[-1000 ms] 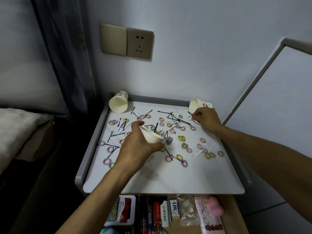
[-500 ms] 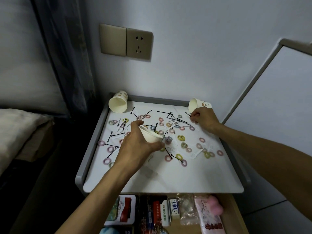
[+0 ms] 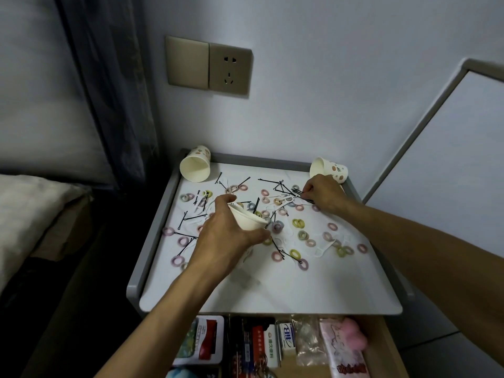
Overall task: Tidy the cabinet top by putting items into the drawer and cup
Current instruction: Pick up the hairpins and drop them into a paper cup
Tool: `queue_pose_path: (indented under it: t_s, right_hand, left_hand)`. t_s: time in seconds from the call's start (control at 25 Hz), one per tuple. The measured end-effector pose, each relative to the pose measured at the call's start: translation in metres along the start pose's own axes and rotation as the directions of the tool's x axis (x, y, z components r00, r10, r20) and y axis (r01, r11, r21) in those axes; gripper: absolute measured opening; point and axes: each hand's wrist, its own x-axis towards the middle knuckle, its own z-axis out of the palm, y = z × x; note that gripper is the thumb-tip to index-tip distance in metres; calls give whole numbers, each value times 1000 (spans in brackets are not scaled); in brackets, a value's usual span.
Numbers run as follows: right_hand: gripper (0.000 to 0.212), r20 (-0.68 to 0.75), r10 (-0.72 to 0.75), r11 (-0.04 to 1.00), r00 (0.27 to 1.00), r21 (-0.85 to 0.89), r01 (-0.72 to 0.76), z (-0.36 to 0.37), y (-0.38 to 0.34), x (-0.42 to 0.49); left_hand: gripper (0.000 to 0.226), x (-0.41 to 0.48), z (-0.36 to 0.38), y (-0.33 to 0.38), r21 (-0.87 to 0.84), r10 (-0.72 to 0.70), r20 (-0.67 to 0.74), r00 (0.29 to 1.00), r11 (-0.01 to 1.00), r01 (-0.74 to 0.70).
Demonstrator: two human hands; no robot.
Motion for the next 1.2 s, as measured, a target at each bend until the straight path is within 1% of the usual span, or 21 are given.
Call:
queue_pose_path:
  t_s: [0.08,0.16,0.28,0.32,0.36,0.4,0.44,0.52,0.56,0.64,0.72,0.76,0.8,0.84,0.92,0.96,1.0,1.04,1.08,1.12,1.2]
  right_hand:
    - [17,27,20,999,999,-31,-19,0,2,-3]
    - [18,33,45,999,998,-8,-45,-1,6,-7]
    - [16,-63,102,988,993,126,-93,-13,9,-14]
    - [12,-108,107,977,988,194,-85,-20,6,-17]
    - [8,-141,85,966,986,255,-46,-28,0,-22]
    - [6,-154,26,956,988,291,20,-37,-10,-29]
    - [8,-137,-60,948,989,304,100,-47,-23,-37]
    - [10,-25,-273,914,962,306,267,-64,-57,-59]
    - [11,48,-370,893,928,293,341,-70,-74,-70]
    - [11,167,-525,843,835,242,481,-71,-103,-90]
    - [10,222,-611,789,760,240,565,-65,-119,-101]
    - [10,217,-625,777,750,261,573,-63,-121,-102]
    - [9,183,-606,785,774,294,546,-63,-119,-99]
    - [8,115,-547,810,829,324,489,-64,-112,-92]
    - [5,-39,-316,889,948,336,310,-65,-81,-64]
    - [4,-82,-184,937,979,287,200,-63,-61,-48]
    - [5,-89,-76,974,993,207,93,-60,-43,-35]
    - [6,-60,2,992,998,125,6,-53,-28,-25]
    - [7,-17,43,997,999,60,-42,-45,-18,-19]
    - [8,22,62,998,998,19,-62,-36,-13,-16]
    - [6,50,68,998,996,5,-68,-21,-10,-14]
  left_hand:
    - [90,0,0,0,-11,4,0,1000,1000,-4]
    - [90,0,1,0,-20,12,0,1000,1000,-12]
    - [90,-2,1,1,-14,19,4,1000,1000,-19]
    - [90,-2,1,2,-15,20,6,1000,1000,-20]
    - [91,-2,1,3,-17,22,10,1000,1000,-22]
    - [91,-3,1,3,-14,26,14,1000,1000,-26]
    - [92,-4,2,4,-8,32,17,999,999,-32]
    - [93,-5,3,5,-4,52,20,998,999,-52]
    - [93,-5,3,5,-4,64,20,998,998,-64]
    - [95,-6,4,6,4,82,21,996,997,-82]
    - [96,-7,6,7,8,95,30,995,995,-96]
    - [95,-7,6,8,4,103,30,994,995,-103]
    - [95,-7,6,7,1,110,27,994,994,-110]
    - [95,-7,5,6,2,118,20,993,993,-118]
    - [95,-7,3,4,20,124,4,992,992,-124]
    - [94,-7,2,3,22,126,-2,992,992,-125]
    - [93,-6,2,3,17,125,-6,992,992,-125]
    - [92,-5,1,3,10,122,-8,993,993,-121]
    - [91,-4,-1,3,3,115,-10,993,993,-115]
    - [91,-3,-2,3,-2,108,-12,994,994,-108]
    - [90,-1,-3,4,-7,103,-12,995,995,-103]
